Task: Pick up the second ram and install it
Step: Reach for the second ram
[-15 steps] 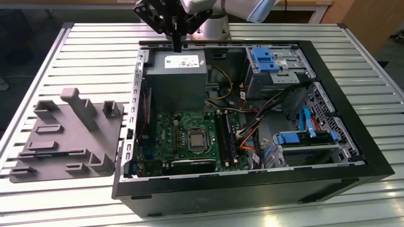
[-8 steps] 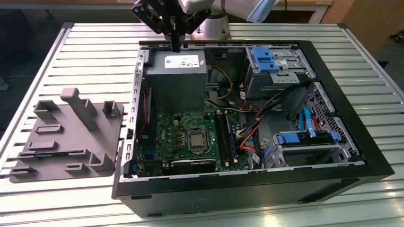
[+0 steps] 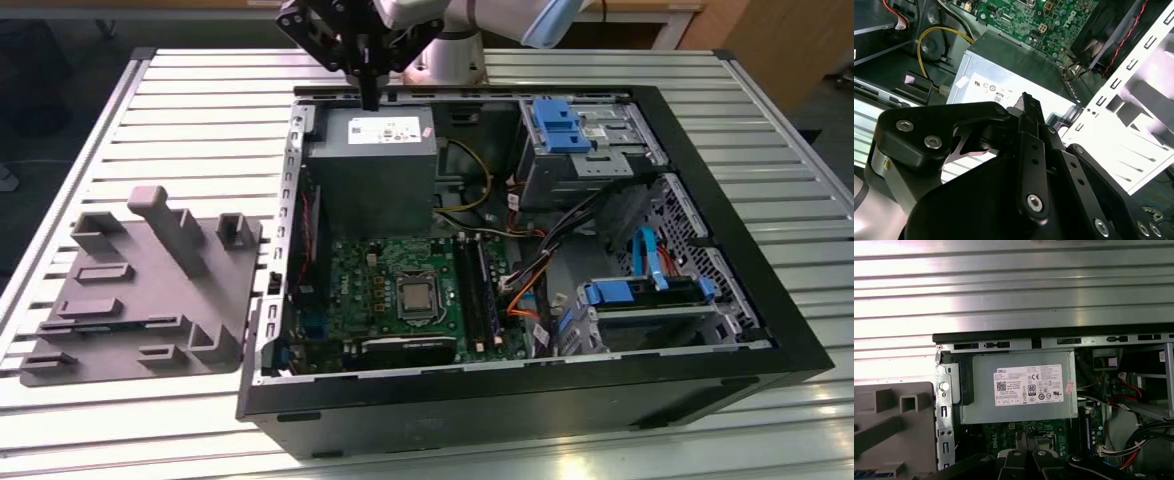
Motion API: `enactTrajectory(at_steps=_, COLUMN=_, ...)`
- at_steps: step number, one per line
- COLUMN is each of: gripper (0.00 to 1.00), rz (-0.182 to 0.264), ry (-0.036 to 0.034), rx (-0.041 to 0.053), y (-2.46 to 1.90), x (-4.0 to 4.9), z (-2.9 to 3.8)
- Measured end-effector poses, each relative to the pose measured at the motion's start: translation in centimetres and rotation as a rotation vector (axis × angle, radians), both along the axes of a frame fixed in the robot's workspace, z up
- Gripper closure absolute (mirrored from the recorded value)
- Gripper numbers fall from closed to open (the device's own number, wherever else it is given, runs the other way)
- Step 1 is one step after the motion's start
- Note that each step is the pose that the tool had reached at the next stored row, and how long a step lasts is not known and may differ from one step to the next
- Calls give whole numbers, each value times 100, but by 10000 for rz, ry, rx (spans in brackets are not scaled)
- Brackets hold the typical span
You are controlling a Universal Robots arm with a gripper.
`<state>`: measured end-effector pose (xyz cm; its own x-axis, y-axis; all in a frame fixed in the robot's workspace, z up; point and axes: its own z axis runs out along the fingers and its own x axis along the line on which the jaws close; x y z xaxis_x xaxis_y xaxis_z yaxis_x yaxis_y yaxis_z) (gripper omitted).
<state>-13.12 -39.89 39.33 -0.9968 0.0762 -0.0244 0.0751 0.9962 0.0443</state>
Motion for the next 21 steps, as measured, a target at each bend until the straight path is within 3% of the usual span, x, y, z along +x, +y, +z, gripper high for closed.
enactTrajectory(at_steps=21, gripper=89, rz=-1, ry=0, rx=0, y=0, x=-49, z=0)
